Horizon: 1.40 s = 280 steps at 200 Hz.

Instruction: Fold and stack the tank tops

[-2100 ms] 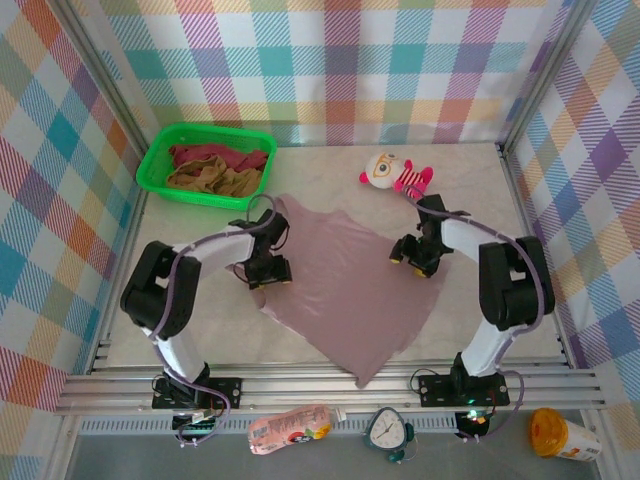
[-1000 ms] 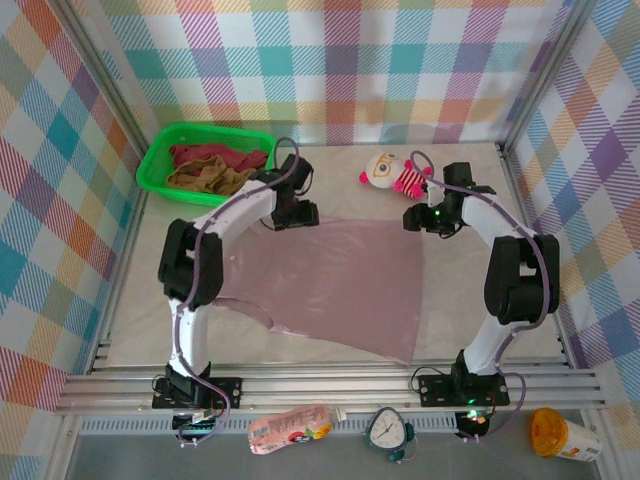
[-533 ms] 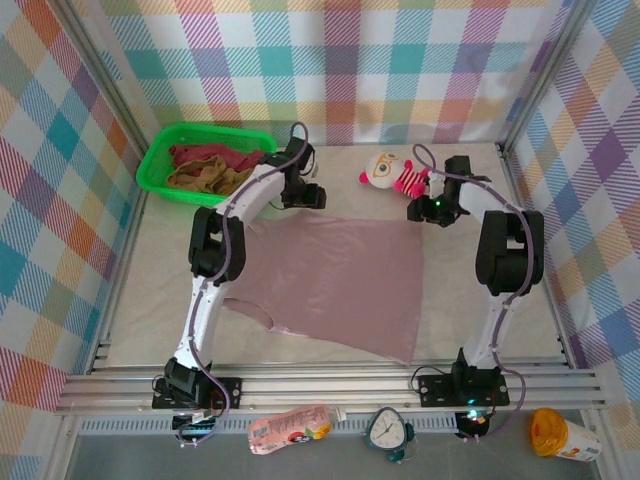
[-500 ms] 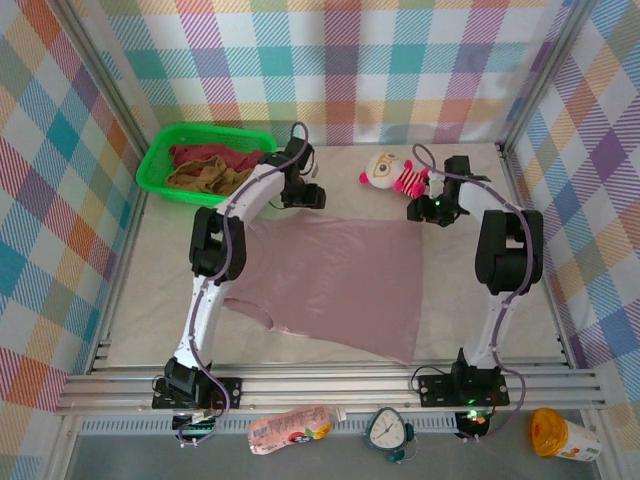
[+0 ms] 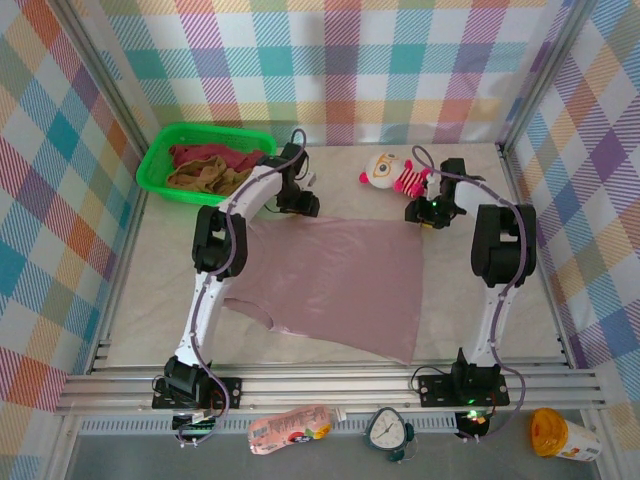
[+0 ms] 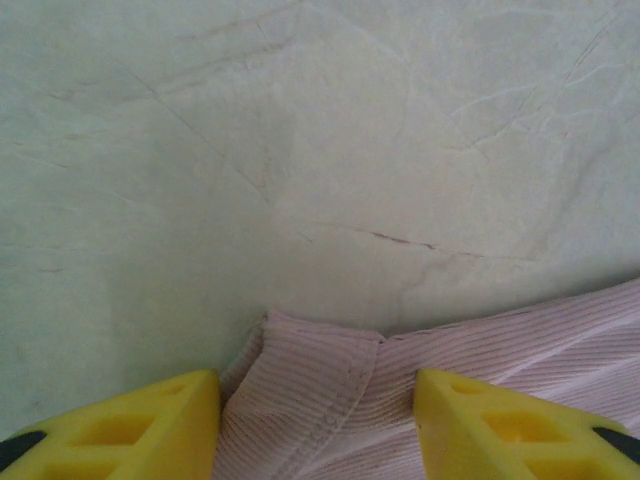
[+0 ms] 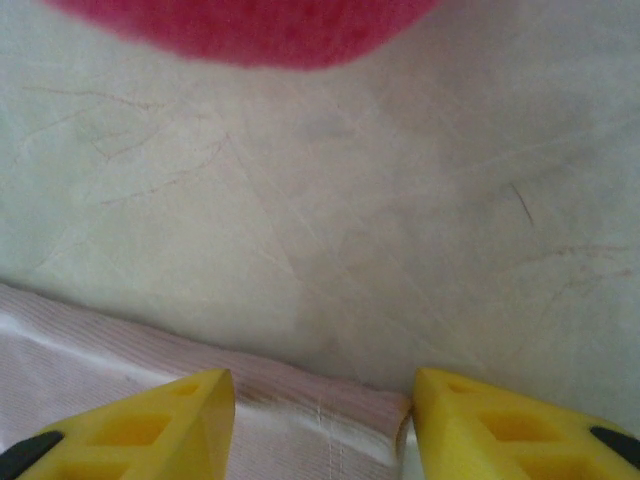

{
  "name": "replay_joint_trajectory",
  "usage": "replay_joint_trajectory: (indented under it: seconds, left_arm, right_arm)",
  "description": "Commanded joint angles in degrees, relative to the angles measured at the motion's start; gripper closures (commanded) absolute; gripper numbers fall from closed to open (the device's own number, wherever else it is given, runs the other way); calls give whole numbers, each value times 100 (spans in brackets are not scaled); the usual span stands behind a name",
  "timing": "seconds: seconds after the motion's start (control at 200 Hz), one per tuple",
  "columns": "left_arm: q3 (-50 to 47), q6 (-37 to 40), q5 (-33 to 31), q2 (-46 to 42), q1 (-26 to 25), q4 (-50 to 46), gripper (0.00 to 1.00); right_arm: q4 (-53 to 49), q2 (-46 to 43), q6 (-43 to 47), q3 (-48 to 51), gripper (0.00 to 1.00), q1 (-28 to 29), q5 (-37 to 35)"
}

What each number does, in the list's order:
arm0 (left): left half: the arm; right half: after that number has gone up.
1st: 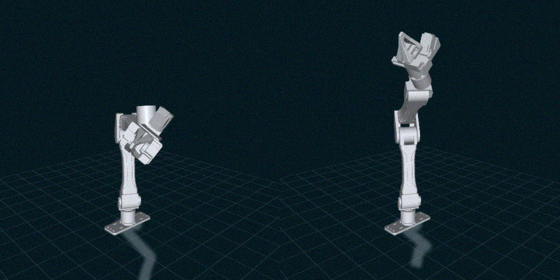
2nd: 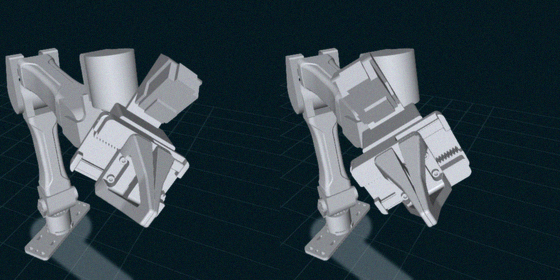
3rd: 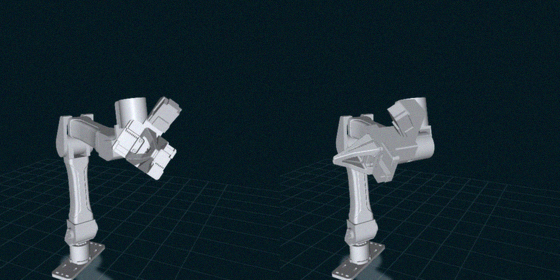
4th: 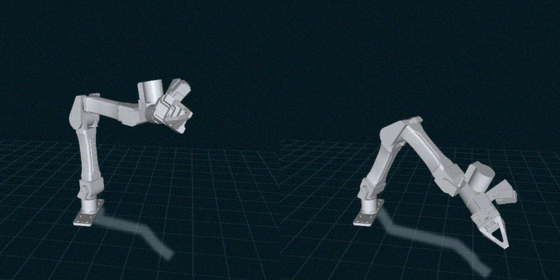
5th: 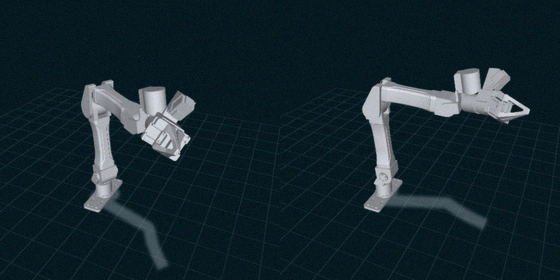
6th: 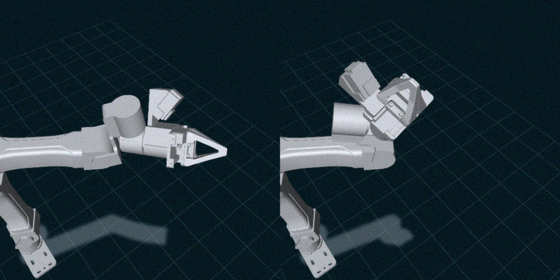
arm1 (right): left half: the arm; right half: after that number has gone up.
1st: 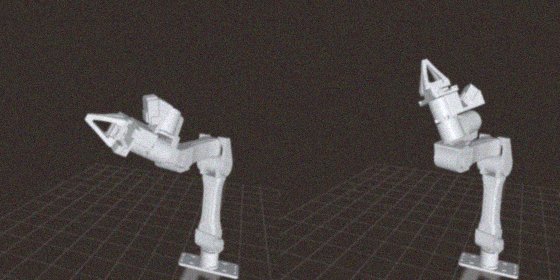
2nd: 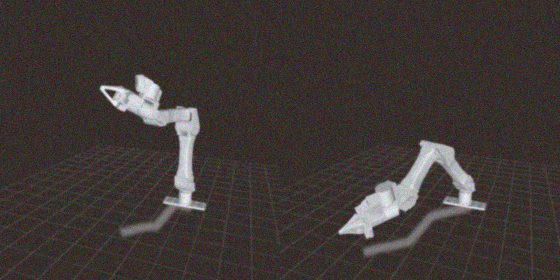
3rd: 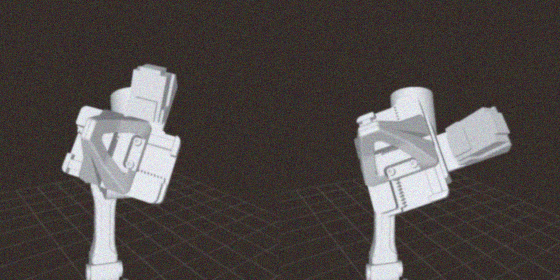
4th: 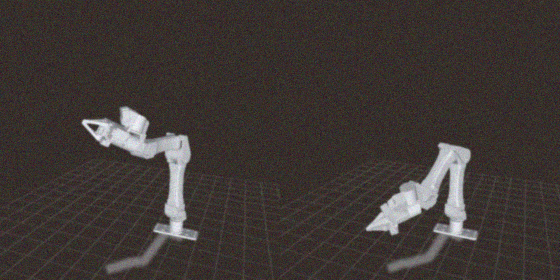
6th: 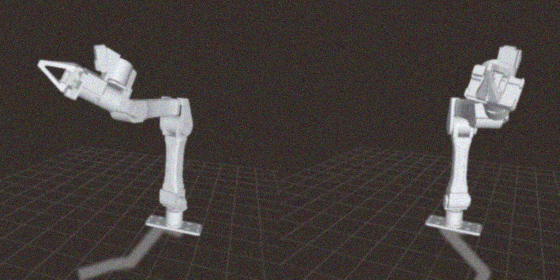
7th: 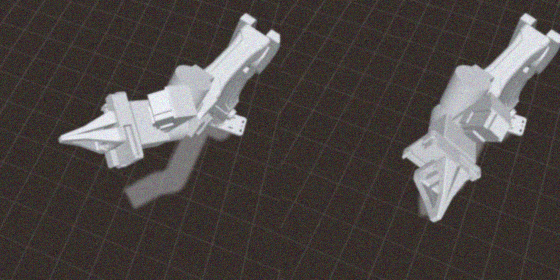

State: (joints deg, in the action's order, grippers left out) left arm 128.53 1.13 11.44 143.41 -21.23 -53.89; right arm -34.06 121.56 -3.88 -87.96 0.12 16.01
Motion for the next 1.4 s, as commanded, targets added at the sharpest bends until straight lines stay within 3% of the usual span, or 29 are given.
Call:
replay_joint_trajectory:
  seconds: [0.0, 0.15, 0.51, 0.72, 0.905, 1.395]
  left_arm:
    - [128, 150, 200, 137, 52, 6, 51]
    - [137, 86, 391, 160, 76, 174, 56]
    - [137, 14, 455, 193, 101, 354, 80]
    - [155, -54, 420, 172, 172, 501, 87]
    - [170, -37, 400, 177, 181, 532, 88]
    - [-360, 241, 679, -428, 172, 816, 91]
  right_arm:
    - [-76, 155, -39, -220, 52, 23, 198]
    - [-163, 261, 36, -368, 57, 19, 240]
    - [-175, 212, 111, -356, 73, 41, 202]
    - [161, -146, 296, -9, 85, 30, 89]
    - [536, -474, 518, 340, 92, 32, 146]
    - [1093, -1421, 787, 1440, 95, 47, 846]
